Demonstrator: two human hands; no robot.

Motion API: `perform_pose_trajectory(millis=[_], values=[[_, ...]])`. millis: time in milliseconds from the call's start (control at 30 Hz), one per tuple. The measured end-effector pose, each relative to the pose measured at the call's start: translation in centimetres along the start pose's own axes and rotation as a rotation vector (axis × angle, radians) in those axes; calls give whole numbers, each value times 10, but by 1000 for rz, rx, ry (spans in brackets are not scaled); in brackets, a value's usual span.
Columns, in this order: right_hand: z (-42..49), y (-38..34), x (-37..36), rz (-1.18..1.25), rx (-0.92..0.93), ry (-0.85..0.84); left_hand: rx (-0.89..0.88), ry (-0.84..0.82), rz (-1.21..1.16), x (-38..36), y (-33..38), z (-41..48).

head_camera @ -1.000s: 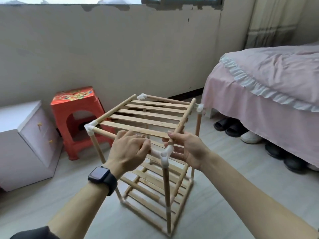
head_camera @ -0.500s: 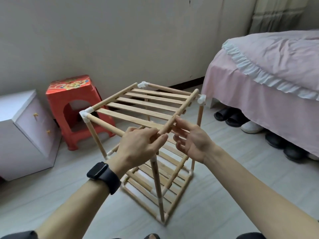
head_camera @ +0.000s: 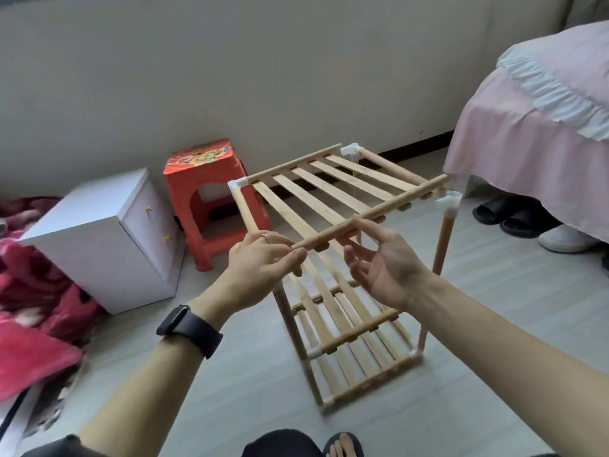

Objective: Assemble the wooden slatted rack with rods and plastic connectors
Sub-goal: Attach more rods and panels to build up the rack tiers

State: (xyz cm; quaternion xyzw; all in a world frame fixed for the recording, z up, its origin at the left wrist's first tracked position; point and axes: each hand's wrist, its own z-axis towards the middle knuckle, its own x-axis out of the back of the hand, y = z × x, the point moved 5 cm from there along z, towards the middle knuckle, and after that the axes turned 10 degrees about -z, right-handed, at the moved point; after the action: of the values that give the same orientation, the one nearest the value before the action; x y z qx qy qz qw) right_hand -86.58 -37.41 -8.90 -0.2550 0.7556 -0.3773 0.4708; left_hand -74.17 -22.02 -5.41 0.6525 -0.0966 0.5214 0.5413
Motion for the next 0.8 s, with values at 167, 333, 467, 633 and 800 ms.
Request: perform_pose_trajectory(millis=[167, 333, 467, 633, 800], values=[[1, 10, -10, -57, -21, 30, 50, 80, -358, 6, -11, -9], [-3, 8, -11, -212, 56, 73, 119, 61, -354, 12, -18, -3], [-6, 9, -7, -257, 89, 103, 102, 8, -281, 8, -17, -2], [-7, 8, -8, -297, 92, 127, 74, 60, -245, 8, -19, -3], [-10, 8, -8, -291, 93, 159, 78, 118, -292, 6, -19, 0]])
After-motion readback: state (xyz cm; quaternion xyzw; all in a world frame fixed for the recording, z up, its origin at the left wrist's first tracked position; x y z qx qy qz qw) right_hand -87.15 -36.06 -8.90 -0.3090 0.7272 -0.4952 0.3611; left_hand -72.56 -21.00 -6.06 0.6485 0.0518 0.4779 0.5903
